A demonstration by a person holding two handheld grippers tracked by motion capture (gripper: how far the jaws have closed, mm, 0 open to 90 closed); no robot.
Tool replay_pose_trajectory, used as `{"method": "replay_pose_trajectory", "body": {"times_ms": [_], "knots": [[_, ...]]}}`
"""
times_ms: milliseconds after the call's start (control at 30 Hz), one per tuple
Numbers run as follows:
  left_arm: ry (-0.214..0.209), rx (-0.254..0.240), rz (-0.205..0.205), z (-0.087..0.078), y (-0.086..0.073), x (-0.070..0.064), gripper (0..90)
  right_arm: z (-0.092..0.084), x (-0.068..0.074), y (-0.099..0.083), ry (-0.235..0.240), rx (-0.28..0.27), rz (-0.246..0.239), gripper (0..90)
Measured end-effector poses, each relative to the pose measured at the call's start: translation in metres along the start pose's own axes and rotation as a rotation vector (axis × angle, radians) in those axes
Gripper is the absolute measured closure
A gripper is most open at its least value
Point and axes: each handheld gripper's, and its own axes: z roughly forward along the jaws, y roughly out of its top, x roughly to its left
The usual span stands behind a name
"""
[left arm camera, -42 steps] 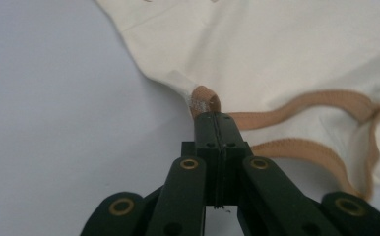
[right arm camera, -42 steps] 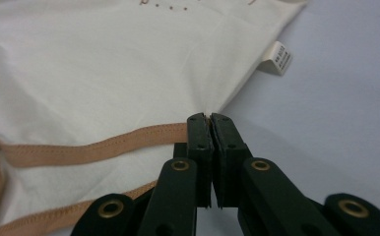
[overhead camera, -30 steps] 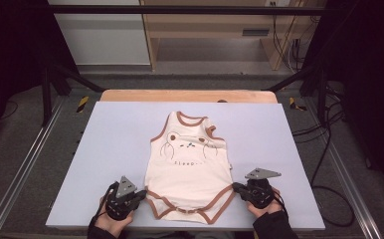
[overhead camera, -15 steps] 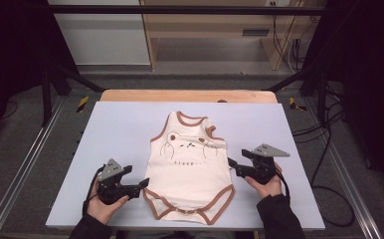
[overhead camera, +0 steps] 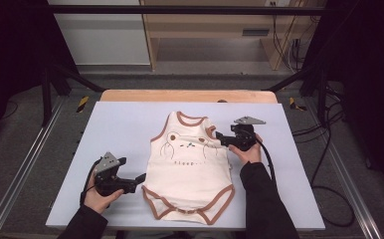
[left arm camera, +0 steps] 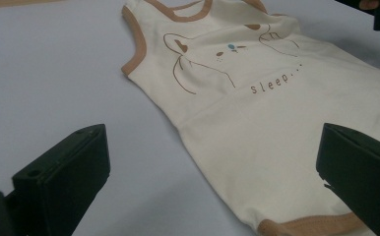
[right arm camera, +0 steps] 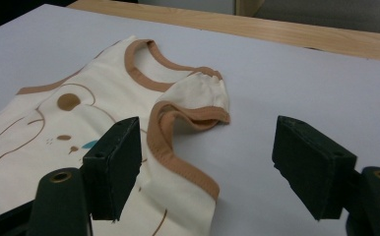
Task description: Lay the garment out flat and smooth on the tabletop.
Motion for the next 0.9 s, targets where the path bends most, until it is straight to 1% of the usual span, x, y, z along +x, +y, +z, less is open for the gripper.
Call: {"method": "replay_pose_trajectory", "body": {"times_ms": [67, 100, 200, 267, 333, 367, 467, 533, 567, 600, 700, 767, 900], "knots": [[0.007, 0.001, -0.003, -0.001, -0.001, 0.002, 0.0, 0.011, -0.002, 0.005, -0.007, 0.001, -0.003, 26.2], [0.013, 0.0, -0.003, -0.001, -0.001, 0.004, 0.0, 0.016, -0.003, 0.007, -0.011, 0.008, -0.001, 26.3], [0.022, 0.007, 0.0, -0.002, -0.002, 0.007, 0.0, 0.031, -0.003, 0.015, -0.021, 0.027, -0.016, 28.2], [0.023, 0.01, 0.001, -0.001, -0.002, 0.007, 0.0, 0.04, -0.003, 0.019, -0.024, 0.034, -0.012, 31.2], [0.026, 0.014, 0.003, 0.0, -0.003, 0.006, 0.0, 0.049, -0.003, 0.022, -0.027, 0.054, -0.025, 35.2], [0.026, 0.017, 0.005, 0.0, -0.003, 0.006, 0.0, 0.054, -0.003, 0.023, -0.031, 0.071, -0.024, 36.6], [0.032, 0.02, 0.008, 0.001, -0.003, 0.006, 0.0, 0.068, 0.0, 0.022, -0.044, 0.114, -0.051, 44.5], [0.033, 0.02, 0.009, 0.0, -0.003, 0.006, 0.0, 0.074, 0.0, 0.02, -0.039, 0.12, -0.045, 49.8], [0.032, 0.02, 0.009, 0.0, -0.003, 0.006, 0.2, 0.077, 0.0, 0.018, -0.037, 0.139, -0.045, 52.1], [0.033, 0.02, 0.009, 0.0, -0.003, 0.006, 0.3, 0.078, 0.0, 0.017, -0.038, 0.149, -0.055, 53.3], [0.04, 0.026, 0.01, 0.001, -0.004, 0.006, 0.5, 0.082, -0.002, 0.014, -0.048, 0.173, -0.058, 59.7], [0.043, 0.027, 0.008, 0.001, -0.004, 0.006, 0.8, 0.083, -0.004, 0.014, -0.055, 0.18, -0.069, 65.2], [0.046, 0.033, 0.011, 0.002, -0.004, 0.006, 1.0, 0.086, -0.005, 0.014, -0.046, 0.189, -0.065, 72.4]]}}
